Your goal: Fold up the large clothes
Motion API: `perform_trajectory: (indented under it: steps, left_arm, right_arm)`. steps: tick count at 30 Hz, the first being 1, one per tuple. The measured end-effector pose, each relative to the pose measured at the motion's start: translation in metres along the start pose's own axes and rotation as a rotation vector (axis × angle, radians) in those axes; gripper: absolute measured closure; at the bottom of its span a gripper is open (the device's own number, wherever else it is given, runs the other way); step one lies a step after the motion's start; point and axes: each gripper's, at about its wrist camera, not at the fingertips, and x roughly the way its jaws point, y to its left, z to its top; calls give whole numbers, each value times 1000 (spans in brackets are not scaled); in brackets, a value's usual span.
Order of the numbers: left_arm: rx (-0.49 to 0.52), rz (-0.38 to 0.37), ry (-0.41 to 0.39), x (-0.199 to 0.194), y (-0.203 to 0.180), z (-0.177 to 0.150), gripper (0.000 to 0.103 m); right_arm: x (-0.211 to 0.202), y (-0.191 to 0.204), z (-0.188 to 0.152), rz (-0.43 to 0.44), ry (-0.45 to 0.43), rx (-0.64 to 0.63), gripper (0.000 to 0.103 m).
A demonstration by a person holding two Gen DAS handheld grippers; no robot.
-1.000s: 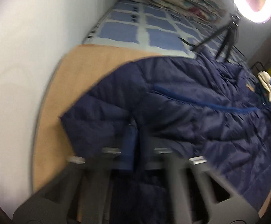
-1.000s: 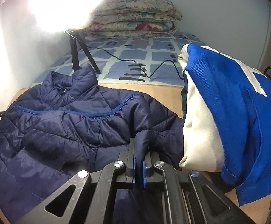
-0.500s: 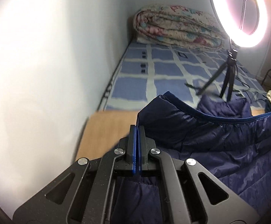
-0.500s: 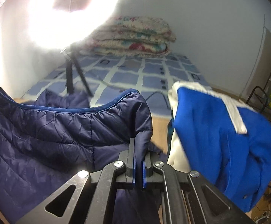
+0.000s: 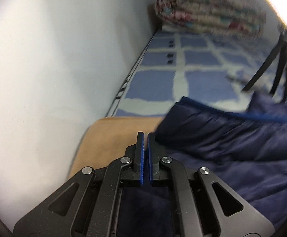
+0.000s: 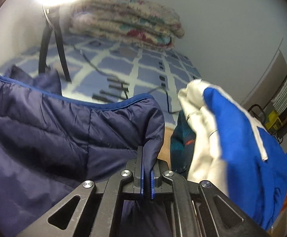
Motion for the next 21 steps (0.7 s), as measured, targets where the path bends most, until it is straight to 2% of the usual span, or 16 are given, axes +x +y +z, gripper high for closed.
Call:
perform_trajectory:
  steps: [2, 3, 5, 6, 7, 8, 11, 13, 16, 18, 19, 21]
  left_arm:
    - [-3, 33, 2, -1, 4, -2, 79]
    - [-25, 35, -19, -7, 10, -2, 77]
    - [-63, 11, -58, -24, 18, -1, 77]
    - [-71, -31, -84, -41, 18, -1, 77]
    - [-65, -67, -96, -52, 17, -1, 77]
    - [-46, -136, -109, -70, 10, -4, 77]
    - [44, -312, -100, -108, -27, -20, 77]
    - [142, -362, -94, -124, -64, -32, 77]
    - [206, -400, -88, -128, -114, -40, 77]
    - [201, -418, -62, -120, -143, -40, 77]
    - [204, -410, -56, -115, -155, -42, 77]
    - [239, -345, -67, -105, -178, -47, 77]
  right_arm:
    - [9, 3, -3, -6, 32, -13, 100]
    - [11, 4, -3, -12, 44, -19, 99]
    - [7, 3, -3, -3, 49, -25, 88]
    - [0, 1, -2, -5, 38, -28, 78]
    - [-8, -1, -2, -3, 20, -26, 75]
    - [-17, -5, -2, 12, 3, -15, 74]
    - [-56, -18, -12, 131, -43, 91, 70]
    - [-86, -22, -30, 219, -59, 160, 67]
    - [-122, -14, -69, 319, -46, 217, 67]
    - [-143, -2, -94, 326, -51, 190, 67]
    - [-152, 6, -108, 311, -54, 157, 67]
    - [-161, 20, -128, 300, -46, 96, 67]
